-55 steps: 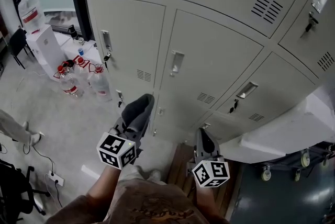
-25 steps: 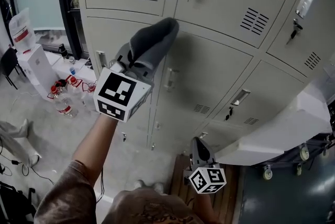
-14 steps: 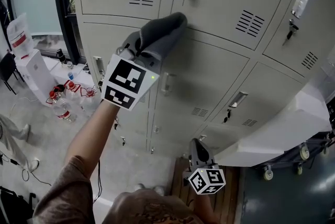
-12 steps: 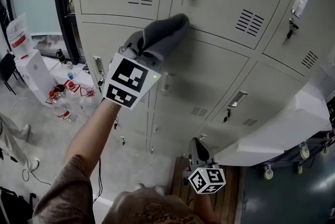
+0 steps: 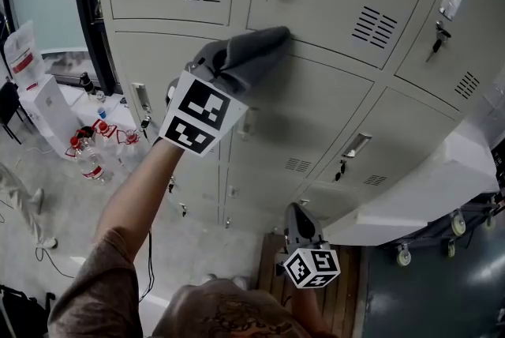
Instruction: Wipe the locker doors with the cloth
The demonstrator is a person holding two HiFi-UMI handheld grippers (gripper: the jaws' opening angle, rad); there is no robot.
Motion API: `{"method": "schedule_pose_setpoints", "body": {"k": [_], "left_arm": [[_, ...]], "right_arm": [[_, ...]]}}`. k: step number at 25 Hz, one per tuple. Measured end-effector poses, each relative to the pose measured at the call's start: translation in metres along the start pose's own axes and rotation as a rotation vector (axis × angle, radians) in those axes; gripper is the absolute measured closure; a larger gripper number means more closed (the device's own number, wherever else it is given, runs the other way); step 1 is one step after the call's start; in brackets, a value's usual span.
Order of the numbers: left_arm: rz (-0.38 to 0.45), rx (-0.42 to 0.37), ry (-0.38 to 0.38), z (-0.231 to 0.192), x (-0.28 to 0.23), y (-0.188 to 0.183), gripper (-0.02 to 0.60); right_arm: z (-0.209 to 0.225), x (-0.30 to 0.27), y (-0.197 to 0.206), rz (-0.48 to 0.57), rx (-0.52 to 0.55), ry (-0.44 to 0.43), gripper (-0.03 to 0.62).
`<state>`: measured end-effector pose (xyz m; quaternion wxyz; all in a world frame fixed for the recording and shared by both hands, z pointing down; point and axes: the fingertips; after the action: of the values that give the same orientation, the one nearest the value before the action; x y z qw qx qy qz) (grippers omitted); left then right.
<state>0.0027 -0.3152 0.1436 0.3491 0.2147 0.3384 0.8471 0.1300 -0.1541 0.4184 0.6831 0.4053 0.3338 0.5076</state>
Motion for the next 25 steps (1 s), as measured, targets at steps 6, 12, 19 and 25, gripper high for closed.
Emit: {"method": "schedule_pose_setpoints", "body": {"k": [6,12,19,25], "left_arm": [[0.02,0.012,0.03,0.013,-0.001,0.008,0.545],[0.025,0.044,0.053,0.032,0.0,0.025,0.545],[0.007,0.038,0.087,0.051,0.001,0.041,0.545],[-0.022,0.047,0.13,0.075,0.005,0.065,0.545]], "right_arm": [[0.001,-0.003,0.003,-0.008,0.001,0.003,0.595],[0.004,-0.007,0.003,-0.01,0.002,0.007,0.595],[0.002,-0.011,0.006,-0.018,0.002,0.004,0.595],[0.004,-0.01,0.006,-0.018,0.001,0.01,0.595]]}}
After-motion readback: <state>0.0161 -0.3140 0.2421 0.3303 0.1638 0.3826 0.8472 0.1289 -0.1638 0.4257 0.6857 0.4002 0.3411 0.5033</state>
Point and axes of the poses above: the fingertips, and each gripper's own axes: x backward along the fingers, z to its right, y out of its underside, and after that the axes turned 13 degrees about -x, right-handed
